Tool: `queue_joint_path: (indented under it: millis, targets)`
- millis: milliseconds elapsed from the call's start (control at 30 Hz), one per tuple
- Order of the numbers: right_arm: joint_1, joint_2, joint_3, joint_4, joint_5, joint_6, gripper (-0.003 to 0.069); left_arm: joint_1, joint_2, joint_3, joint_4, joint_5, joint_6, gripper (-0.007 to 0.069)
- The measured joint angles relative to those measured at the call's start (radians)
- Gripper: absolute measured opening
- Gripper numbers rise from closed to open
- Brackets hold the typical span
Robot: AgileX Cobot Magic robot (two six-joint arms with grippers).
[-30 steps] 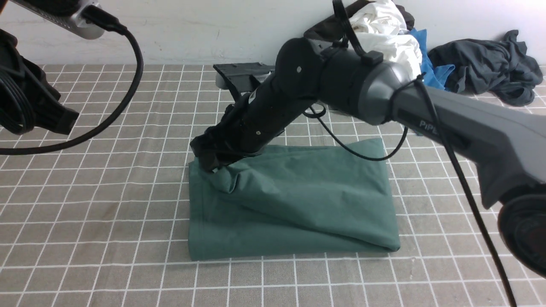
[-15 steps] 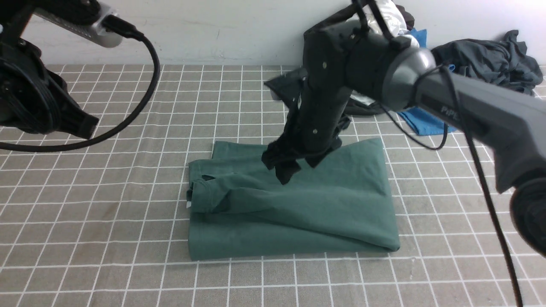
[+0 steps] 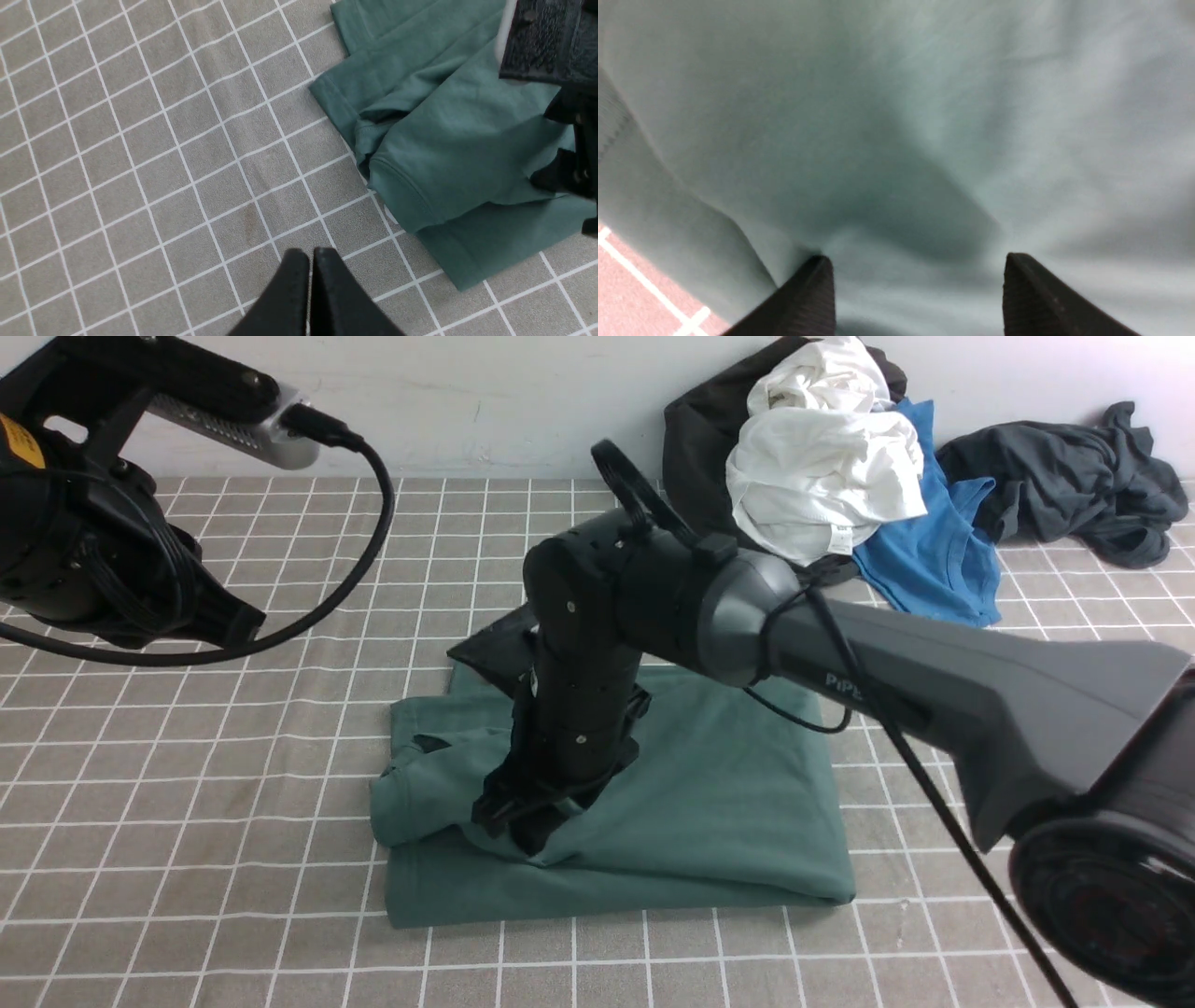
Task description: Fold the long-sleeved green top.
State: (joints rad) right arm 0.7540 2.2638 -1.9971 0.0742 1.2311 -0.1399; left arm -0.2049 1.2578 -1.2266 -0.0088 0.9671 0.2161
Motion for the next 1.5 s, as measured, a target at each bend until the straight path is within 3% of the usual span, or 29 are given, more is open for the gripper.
queue_joint_path:
  millis: [200,433,567,833,1133,1500]
  targets:
    - [-0.032,-0.202,0.013,-0.048,0.001,0.002,0.0431,0.000,-0.178,0.054,0.000,0.014,-0.001,-0.0007]
    - [-0.091,-0.549,0.270,-0.052,-0.005,-0.001,0.0293,0.000,-0.517,0.341,0.020,-0.010,-0.037,-0.0007]
    - [-0.131,-0.831,0.588,-0.038,-0.174,0.007,0.0150,0.000,-0.753,0.580,0.022,-0.108,-0.098,-0.0007]
    - [-0.135,-1.267,0.991,-0.028,-0.495,0.007,0.0006,0.000,-1.069,0.801,0.023,-0.295,-0.168,-0.0007]
    - [-0.137,-1.647,1.255,-0.038,-0.749,0.007,-0.0013,0.000,-1.173,0.836,0.022,-0.335,-0.173,-0.0007]
    - [-0.137,-1.700,1.274,-0.041,-0.746,0.007,-0.0014,0.000,-1.175,0.836,0.017,-0.336,-0.173,-0.0007]
